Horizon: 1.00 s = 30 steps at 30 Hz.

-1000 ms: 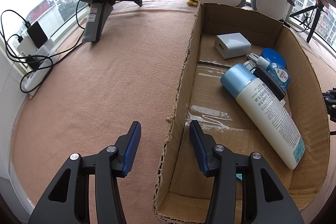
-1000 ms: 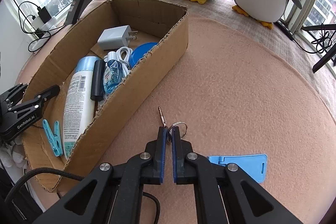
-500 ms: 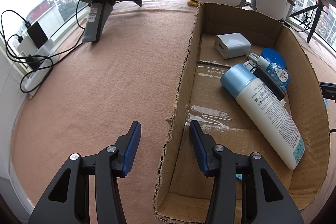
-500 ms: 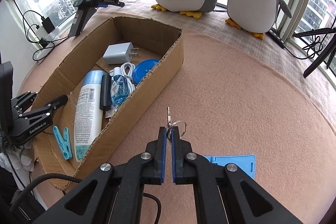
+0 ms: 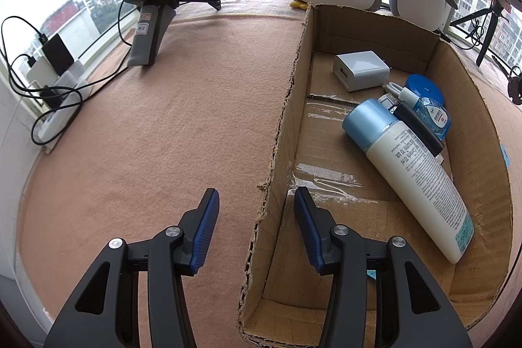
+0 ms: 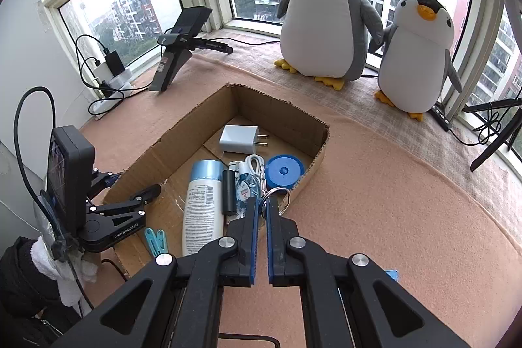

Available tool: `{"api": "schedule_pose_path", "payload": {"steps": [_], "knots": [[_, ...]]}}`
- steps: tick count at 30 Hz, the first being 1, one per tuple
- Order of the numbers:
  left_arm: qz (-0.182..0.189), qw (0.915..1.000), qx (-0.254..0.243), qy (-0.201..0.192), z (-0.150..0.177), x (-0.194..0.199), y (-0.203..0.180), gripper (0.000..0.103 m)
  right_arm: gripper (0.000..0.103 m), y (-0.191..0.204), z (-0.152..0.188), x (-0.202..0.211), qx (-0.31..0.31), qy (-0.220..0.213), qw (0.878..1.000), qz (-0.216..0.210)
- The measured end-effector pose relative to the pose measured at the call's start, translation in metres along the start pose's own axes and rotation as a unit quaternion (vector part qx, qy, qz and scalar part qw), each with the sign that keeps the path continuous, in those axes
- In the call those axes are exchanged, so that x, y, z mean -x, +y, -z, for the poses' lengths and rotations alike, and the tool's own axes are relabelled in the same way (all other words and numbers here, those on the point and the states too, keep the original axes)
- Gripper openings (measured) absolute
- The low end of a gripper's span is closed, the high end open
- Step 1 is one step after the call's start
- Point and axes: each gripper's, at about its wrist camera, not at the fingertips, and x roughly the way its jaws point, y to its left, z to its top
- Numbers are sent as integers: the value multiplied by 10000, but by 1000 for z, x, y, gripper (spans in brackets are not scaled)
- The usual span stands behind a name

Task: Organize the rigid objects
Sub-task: 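Carry the keys into the box and open the right gripper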

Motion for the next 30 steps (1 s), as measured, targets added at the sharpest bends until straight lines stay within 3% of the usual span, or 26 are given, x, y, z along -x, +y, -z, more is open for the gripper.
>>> {"api": "schedule_pose_path", "payload": {"steps": [11,24,26,30], "knots": [[9,10000,16,-1,0,1,-2,47,4,49,-8,-33,268,169,9983,-487],[14,10000,24,-1,1,1,-1,47,5,62,-5,-51,237,424,9957,-787],[14,10000,23,0,1,1,-1,47,11,61,-5,-50,233,416,9960,-759],[9,10000,22,-2,0,1,-2,47,42,60,-4,-47,240,387,9967,-674]]}}
